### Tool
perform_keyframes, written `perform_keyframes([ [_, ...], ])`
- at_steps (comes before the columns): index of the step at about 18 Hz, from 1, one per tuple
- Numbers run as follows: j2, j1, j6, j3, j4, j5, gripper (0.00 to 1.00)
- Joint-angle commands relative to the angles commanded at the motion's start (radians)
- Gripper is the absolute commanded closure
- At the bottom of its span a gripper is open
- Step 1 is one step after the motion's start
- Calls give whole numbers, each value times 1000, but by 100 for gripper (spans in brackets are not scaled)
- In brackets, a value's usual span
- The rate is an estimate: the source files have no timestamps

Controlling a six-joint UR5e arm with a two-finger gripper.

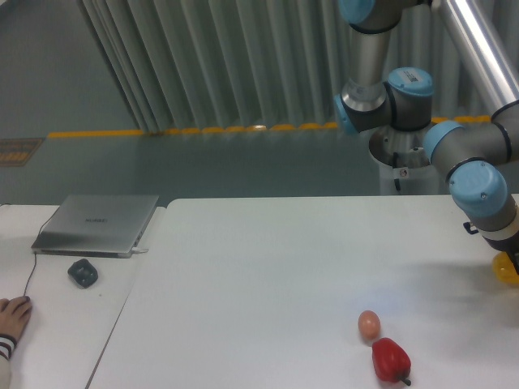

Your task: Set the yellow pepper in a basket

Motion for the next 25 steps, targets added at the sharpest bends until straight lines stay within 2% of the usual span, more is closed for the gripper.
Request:
perform_keyframes([
  [3,8,0,-3,61,-84,-14,74],
  [5,14,3,-21,130,-158,-90,74],
  [7,26,30,-37,184,-202,-188,73],
  [14,38,83,-2,233,-200,-219,74],
  [17,38,144,164,256,-193,-219,74],
  [25,5,219,308,244,-86,-219,73],
])
